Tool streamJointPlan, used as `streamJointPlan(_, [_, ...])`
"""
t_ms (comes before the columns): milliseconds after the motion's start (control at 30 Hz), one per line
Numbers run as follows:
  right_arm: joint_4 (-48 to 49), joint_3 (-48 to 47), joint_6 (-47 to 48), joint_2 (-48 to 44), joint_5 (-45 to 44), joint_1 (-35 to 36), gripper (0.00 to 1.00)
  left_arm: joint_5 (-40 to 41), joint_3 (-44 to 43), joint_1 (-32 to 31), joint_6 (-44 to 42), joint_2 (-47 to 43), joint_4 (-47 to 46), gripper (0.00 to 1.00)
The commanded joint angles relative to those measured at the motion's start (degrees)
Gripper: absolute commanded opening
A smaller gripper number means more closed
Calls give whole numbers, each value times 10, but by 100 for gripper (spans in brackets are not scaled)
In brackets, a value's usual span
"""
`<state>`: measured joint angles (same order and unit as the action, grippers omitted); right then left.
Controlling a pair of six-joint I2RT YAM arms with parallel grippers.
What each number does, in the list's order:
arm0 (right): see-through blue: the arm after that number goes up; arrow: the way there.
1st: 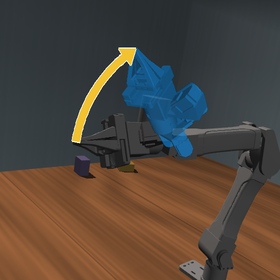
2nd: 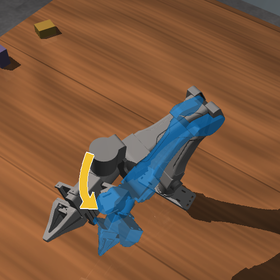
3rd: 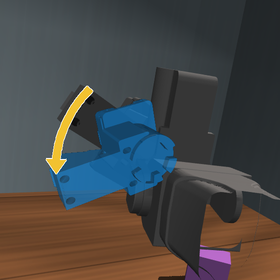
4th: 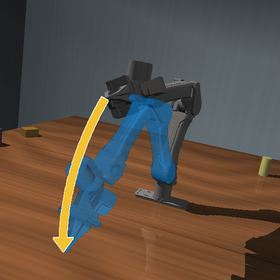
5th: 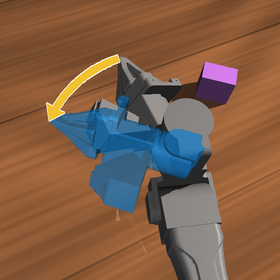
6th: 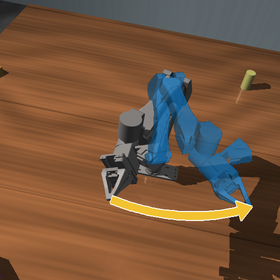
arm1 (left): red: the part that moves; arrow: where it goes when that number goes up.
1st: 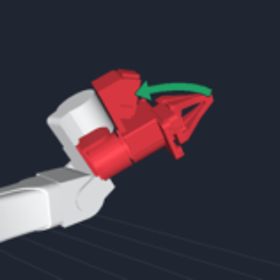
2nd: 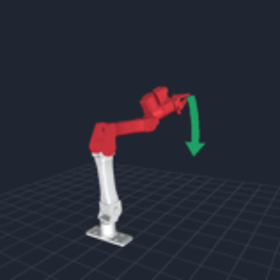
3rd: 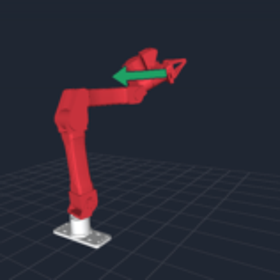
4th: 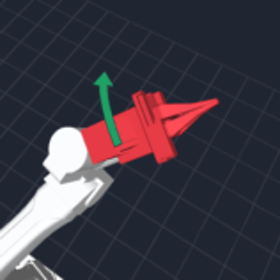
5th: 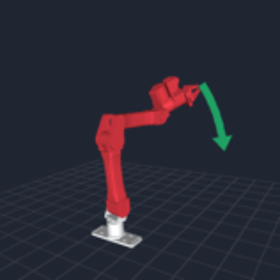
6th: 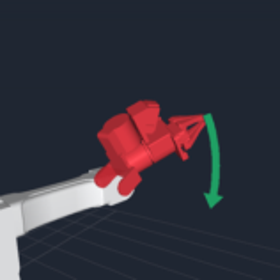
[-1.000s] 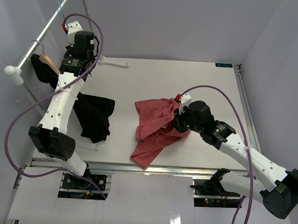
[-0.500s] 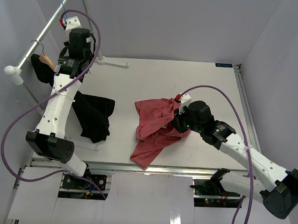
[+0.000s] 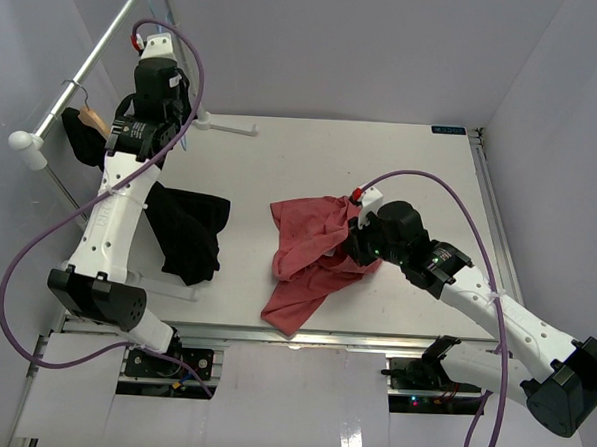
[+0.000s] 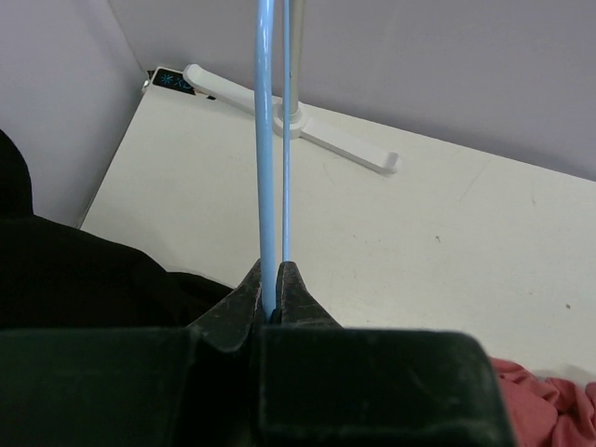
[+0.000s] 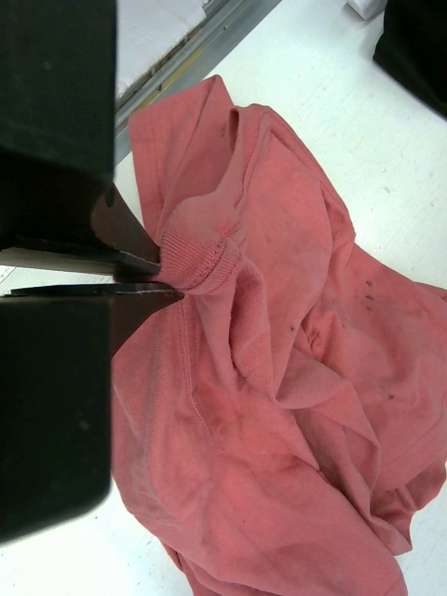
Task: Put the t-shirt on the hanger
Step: Pick up the hanger from the clothesline.
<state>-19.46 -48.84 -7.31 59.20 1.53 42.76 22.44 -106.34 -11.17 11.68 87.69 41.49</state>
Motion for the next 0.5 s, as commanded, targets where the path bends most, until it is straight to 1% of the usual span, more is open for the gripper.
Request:
streamJointPlan(0, [11,-12,-6,7,-36,-1,8,-91,30,-3,3,-60,-19,0])
streamJointPlan(67, [-9,-31,-15,24,-87,-2,8,-134,55,-3,11,-83,-28,0])
streamJointPlan(167, [-37,-61,-30,56,-125,-14,8,-259,129,-3,30,-130,-57,0])
streamJointPlan(267, [-52,-89,-36,78,-124,-37,8,-369,217,-4,47,-167,-87,0])
streamJointPlan(300, [-52,-94,-38,84,-123,-49,8,-423,234,-6,52,-175,-95,0])
streamJointPlan(367, [-58,-111,-36,103,-121,-77,8,-504,277,-10,56,-190,-119,0])
streamJointPlan(433, [-67,-132,-30,120,-109,-111,8,-594,300,-24,50,-190,-127,0])
streamJointPlan(467, [-70,-141,-30,127,-99,-125,8,-607,307,-30,49,-189,-123,0])
